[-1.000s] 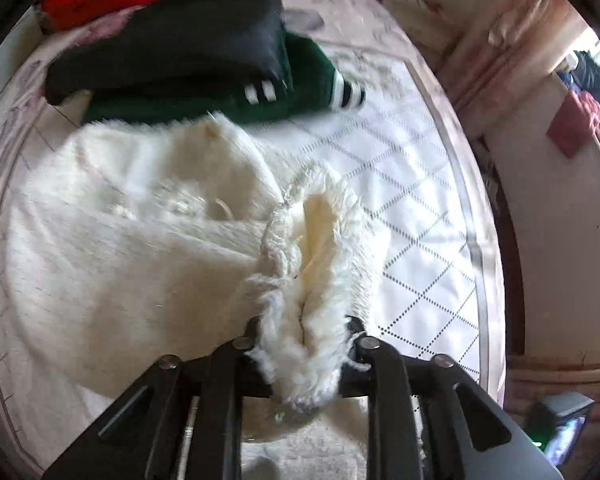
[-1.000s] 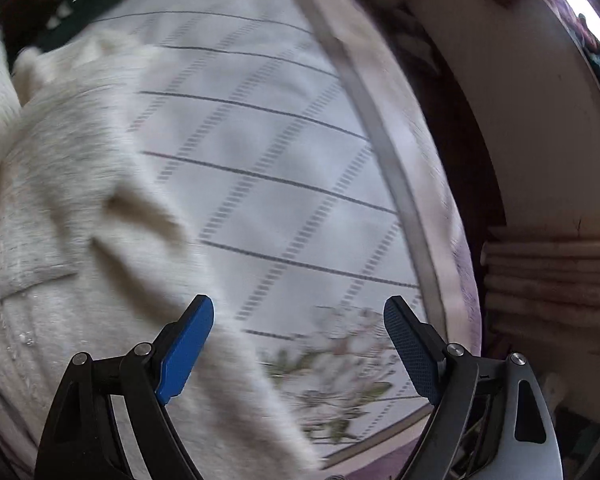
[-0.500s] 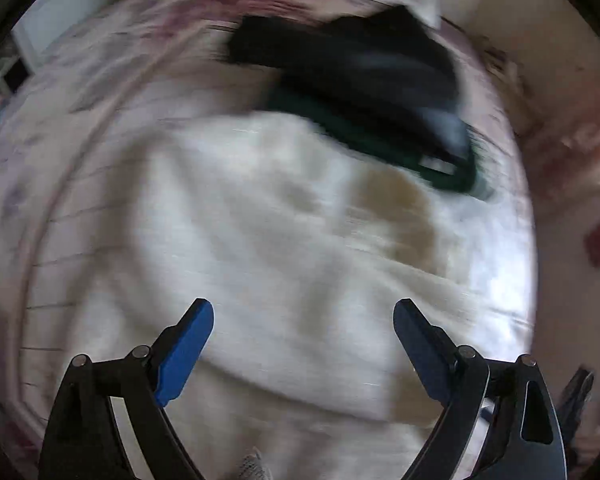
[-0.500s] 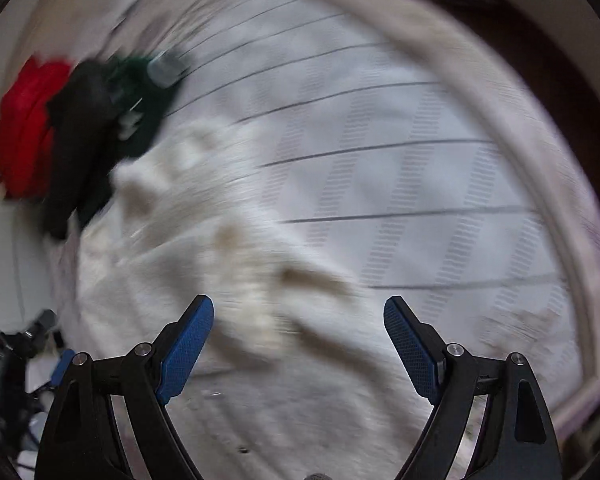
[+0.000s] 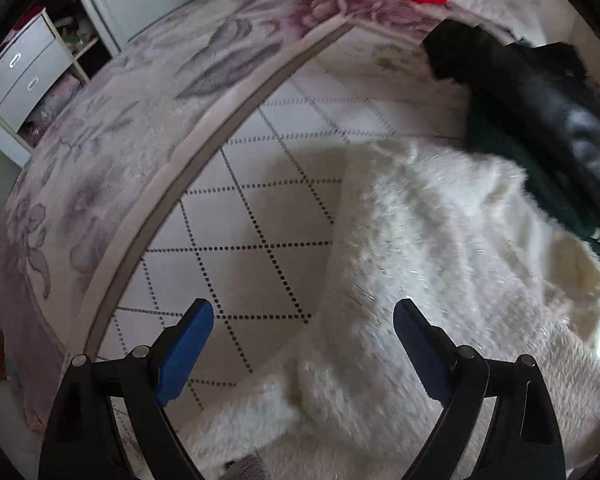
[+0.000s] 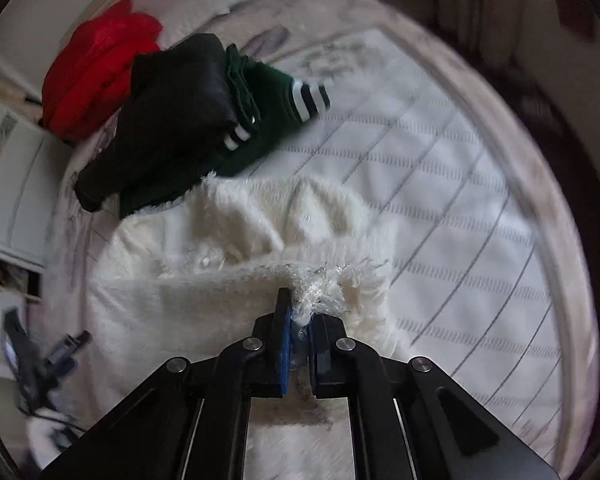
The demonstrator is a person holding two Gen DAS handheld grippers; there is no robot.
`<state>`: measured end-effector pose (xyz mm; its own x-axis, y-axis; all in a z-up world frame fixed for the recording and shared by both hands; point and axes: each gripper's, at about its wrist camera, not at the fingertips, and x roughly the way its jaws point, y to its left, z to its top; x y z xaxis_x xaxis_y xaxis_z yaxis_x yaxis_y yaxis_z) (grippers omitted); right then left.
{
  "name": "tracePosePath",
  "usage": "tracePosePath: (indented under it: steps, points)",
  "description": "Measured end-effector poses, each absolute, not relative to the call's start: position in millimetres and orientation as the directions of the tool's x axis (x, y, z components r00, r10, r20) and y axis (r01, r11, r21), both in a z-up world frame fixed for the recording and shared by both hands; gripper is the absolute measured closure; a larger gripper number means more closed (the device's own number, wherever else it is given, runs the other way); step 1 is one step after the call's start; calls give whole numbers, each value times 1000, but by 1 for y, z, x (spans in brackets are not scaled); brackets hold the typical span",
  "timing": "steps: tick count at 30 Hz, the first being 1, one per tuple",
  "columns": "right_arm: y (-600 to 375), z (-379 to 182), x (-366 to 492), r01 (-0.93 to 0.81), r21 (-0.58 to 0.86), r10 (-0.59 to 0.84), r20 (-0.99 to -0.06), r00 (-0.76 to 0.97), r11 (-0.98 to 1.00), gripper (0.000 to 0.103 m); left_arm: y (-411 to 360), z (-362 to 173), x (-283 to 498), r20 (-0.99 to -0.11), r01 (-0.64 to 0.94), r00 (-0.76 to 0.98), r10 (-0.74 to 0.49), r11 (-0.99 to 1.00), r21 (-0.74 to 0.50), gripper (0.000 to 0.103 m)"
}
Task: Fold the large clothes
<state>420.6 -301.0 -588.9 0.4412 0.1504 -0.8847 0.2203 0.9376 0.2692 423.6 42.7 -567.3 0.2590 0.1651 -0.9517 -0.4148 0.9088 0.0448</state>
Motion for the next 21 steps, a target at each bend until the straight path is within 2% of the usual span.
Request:
tracePosePath:
  steps: [2, 4, 5, 6, 7, 9, 14, 15, 16, 21]
  points:
    - [-300, -616, 431, 228, 209, 117, -926, 359, 951, 96, 42, -589, 433, -965, -402, 189, 182, 911, 93, 11]
    - [-303, -658, 439, 259, 156, 105, -974, 200, 953, 96, 40, -604, 434, -969, -387, 167, 181, 916, 105, 9]
    - [-307, -668, 441, 275, 155, 116, -981, 153, 949, 91, 40, -604, 433, -969, -388, 170, 181, 916, 103, 9]
    - [-310, -675, 440, 298, 161, 128, -983, 128, 941, 82, 40, -601, 433, -969, -385, 171, 179, 917, 101, 9]
    - [-313, -673, 437, 318, 165, 129, -983, 132, 934, 78, 38, -592, 431, -968, -375, 176, 177, 921, 101, 9]
    - [-319, -661, 430, 355, 147, 104, -985, 138, 923, 50, 31, -570, 424, -959, -357, 217, 181, 929, 95, 10]
    - [-328, -613, 403, 423, 172, 96, -976, 197, 890, 49, -5, -521, 416, -941, -261, 287, 179, 960, 103, 9]
    - [-325, -603, 402, 415, 193, 113, -971, 211, 889, 49, -14, -517, 424, -936, -236, 293, 194, 963, 126, 6]
    - [-318, -596, 407, 400, 220, 139, -965, 220, 890, 49, -26, -516, 436, -932, -206, 297, 209, 967, 151, 3]
    - [-264, -589, 469, 267, 318, 269, -941, 205, 910, 49, -60, -537, 499, -934, -120, 301, 193, 979, 164, 3]
